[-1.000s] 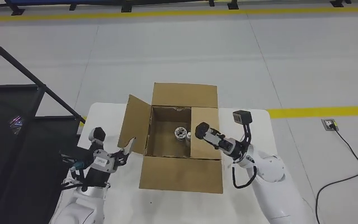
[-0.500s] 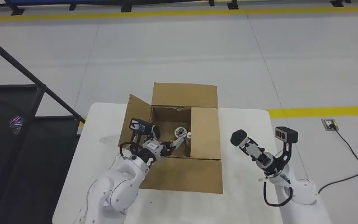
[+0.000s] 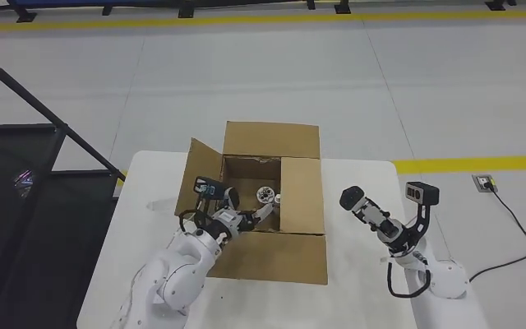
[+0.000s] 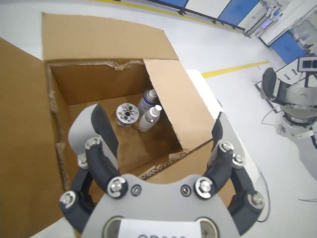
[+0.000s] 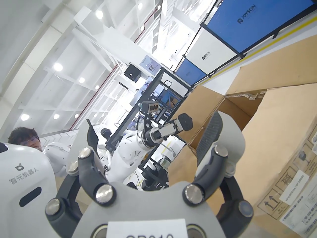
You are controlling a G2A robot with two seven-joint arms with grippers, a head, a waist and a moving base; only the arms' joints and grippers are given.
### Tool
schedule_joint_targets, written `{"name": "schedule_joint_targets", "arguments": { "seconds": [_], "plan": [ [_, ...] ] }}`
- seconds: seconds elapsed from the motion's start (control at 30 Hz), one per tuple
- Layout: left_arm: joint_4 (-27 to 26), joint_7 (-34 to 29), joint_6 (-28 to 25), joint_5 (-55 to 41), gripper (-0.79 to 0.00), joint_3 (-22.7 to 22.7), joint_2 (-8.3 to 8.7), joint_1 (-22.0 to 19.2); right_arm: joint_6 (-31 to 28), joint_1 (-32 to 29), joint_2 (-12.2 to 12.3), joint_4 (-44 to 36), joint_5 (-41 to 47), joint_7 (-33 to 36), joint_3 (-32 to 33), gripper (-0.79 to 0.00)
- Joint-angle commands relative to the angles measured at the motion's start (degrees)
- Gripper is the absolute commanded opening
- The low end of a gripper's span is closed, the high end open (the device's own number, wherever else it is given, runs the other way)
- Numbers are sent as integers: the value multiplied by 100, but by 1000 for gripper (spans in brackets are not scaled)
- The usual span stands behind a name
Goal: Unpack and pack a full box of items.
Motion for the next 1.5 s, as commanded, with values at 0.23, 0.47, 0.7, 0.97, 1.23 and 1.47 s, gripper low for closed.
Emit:
{"name": "schedule_joint_targets", "arguments": {
  "seconds": [0.23,0.47,0.7,0.97,1.23,1.47],
  "plan": [
    [1534,-717,-341,-1922,0,454,-162,-981,64,-215,86,-268,-205,-421,196,0],
    [2367,-994,-696,-2824,0,661,-247,-1435,61,-449,161,-209,-118,-573,391,0],
    [2915,-1396,-913,-3374,0,908,-315,-1745,0,-535,212,-125,-62,-658,380,0],
    [3364,-1376,-1181,-3649,0,1136,-392,-1998,-60,-489,258,56,3,-726,282,0],
    [3199,-1382,-1393,-3783,0,1076,-371,-1971,-74,-448,313,88,54,-717,227,0],
    [2765,-1341,-1409,-3770,0,1110,-365,-1962,-127,-428,365,86,157,-715,234,0]
  ]
}}
